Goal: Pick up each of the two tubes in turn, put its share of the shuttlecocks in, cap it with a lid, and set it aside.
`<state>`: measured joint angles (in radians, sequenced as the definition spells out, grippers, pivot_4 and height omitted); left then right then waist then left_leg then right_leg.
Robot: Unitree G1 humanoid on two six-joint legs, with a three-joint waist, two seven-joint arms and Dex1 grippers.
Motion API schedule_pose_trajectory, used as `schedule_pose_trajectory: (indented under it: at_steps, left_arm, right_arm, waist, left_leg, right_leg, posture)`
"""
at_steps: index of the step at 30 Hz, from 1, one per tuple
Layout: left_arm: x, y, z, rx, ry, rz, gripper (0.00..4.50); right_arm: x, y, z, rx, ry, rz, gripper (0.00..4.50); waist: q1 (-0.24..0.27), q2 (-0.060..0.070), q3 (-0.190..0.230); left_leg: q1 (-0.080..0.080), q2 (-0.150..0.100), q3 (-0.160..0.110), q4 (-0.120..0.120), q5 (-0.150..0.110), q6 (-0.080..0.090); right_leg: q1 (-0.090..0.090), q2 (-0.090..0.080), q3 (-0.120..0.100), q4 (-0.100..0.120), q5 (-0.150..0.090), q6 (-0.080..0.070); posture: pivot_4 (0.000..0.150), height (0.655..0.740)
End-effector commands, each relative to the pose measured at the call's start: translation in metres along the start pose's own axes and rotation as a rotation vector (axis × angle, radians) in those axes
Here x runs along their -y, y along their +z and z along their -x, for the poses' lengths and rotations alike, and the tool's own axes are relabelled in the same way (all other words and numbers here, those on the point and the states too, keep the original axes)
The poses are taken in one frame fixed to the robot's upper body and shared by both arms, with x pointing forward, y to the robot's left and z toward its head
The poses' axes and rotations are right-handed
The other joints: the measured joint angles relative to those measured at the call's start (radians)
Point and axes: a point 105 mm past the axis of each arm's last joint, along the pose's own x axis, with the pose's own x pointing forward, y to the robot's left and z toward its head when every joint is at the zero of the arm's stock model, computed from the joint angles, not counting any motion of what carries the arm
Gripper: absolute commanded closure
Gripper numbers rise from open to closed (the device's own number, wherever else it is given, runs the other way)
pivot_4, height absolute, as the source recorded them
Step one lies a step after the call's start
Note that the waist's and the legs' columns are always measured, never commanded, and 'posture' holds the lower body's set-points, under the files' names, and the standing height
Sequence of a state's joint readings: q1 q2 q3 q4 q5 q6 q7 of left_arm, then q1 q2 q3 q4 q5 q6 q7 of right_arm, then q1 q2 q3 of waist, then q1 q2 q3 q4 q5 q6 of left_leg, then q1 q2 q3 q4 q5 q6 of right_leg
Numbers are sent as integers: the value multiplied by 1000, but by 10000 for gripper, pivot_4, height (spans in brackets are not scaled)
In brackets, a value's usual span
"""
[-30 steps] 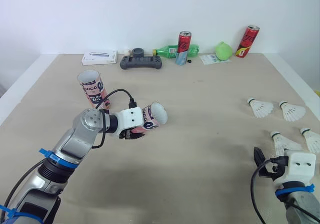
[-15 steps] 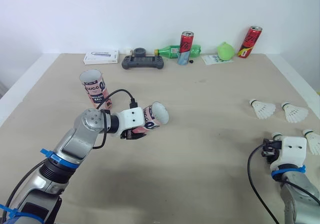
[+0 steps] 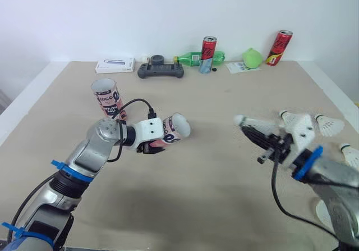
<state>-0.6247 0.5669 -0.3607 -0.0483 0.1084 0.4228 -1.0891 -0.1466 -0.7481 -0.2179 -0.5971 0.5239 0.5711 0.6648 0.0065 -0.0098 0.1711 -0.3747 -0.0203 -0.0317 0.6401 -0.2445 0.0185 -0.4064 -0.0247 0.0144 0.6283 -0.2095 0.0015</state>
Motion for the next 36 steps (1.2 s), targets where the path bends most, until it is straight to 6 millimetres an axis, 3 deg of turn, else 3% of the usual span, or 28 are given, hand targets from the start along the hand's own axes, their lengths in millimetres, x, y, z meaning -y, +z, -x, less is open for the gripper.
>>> schedule_pose_trajectory:
  at_steps: [1, 5, 9, 13, 21, 25, 31, 34, 36]
  left_arm:
    - [19, -7, -18, -12, -102, 31, 16942]
    - [17, -7, -19, -22, -97, 18, 16942]
    - [14, -6, -18, -21, -85, 14, 16942]
    - [13, -5, -17, -18, -75, 15, 16942]
    - [14, -6, -16, -19, -63, 21, 16942]
    - [14, -7, -16, -18, -61, 24, 16942]
    - [16, -5, -18, -12, -73, 20, 16942]
    - [16, -3, -19, -9, -76, 16, 16942]
    - [16, -3, -19, -10, -75, 15, 16942]
  right_arm:
    - [-20, 33, -35, 53, 232, 173, 44152]
    - [-26, 45, -64, 62, 342, 278, 44152]
    - [-34, 35, -77, -4, 437, 360, 44152]
    - [-40, 30, -79, -20, 492, 383, 44152]
    - [-31, 39, -70, -2, 476, 373, 44152]
    - [-33, 29, -61, -63, 506, 398, 44152]
    - [-43, 24, -69, -82, 552, 436, 44152]
    - [-43, 38, -73, -47, 560, 432, 35388]
    - [-39, 49, -72, -21, 554, 440, 25969]
  waist:
    - [1, 1, -1]
    - [5, 0, -1]
    - [6, 1, -3]
    - [5, 1, -3]
    - [3, 1, -3]
    - [4, 1, -3]
    - [4, 1, -3]
    - [3, 1, -3]
    - [4, 1, -2]
  left_leg:
    - [0, 0, 0, 0, 1, 1]
    - [-3, 1, -1, 0, 2, 2]
    - [-15, -4, -4, 0, 2, 3]
    - [-14, -4, -3, 1, 1, 4]
    - [-11, -2, -3, 1, 4, 6]
    - [-13, -3, -4, 1, 4, 6]
    - [-14, -4, -4, 1, 4, 6]
    - [-13, -4, -4, 1, 4, 6]
    - [-13, -4, -4, 1, 4, 6]
  right_leg:
    - [1, 0, -1, -1, 0, 0]
    - [0, -2, -4, -3, 0, 1]
    - [-2, -4, -3, -4, 3, 9]
    - [-2, -5, -2, -3, 3, 10]
    - [-1, -5, -5, -1, 2, 8]
    - [-2, -6, -6, 0, 2, 8]
    - [-2, -8, -7, -1, 2, 8]
    - [-2, -8, -7, 0, 2, 8]
    - [-2, -8, -7, 0, 2, 8]
  posture:
    - [1500, 7377]
    - [1500, 7377]
    - [1500, 7377]
    - [1500, 7377]
    - [1500, 7377]
    - [1500, 7377]
    - [1500, 7377]
    - [1500, 7377]
    - [1500, 7377]
